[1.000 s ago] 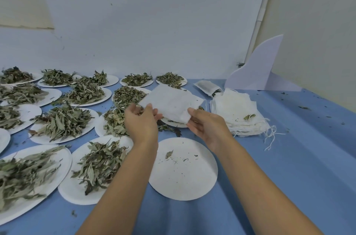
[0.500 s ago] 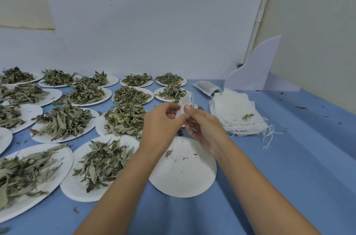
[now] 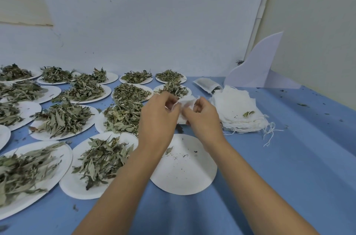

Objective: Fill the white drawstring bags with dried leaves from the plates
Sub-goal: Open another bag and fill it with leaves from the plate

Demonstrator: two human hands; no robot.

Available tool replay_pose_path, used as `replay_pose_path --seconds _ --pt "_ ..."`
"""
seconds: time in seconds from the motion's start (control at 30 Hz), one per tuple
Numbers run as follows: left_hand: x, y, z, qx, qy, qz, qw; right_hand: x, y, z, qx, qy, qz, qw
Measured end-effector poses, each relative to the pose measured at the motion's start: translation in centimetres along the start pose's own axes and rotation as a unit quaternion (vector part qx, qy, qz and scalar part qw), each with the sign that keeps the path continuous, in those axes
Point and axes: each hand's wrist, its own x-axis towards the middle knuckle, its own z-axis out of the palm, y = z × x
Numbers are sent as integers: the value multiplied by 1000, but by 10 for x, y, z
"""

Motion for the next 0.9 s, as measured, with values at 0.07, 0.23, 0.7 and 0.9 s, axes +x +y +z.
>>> replay_pose_path --seconds 0.07,0.23,0.7,0.9 --pt "0 -4 -4 54 36 37 997 1 0 -4 -48 15 -3 999" --pt "3 -5 -7 72 11 99 992 4 -6 -9 -42 2 -4 999" --pt "26 -13 -15 -129 97 -117 980 34 45 -33 -160 27 169 972" --pt "27 -16 -12 -156 102 -148 971 51 48 -21 -63 35 239 968"
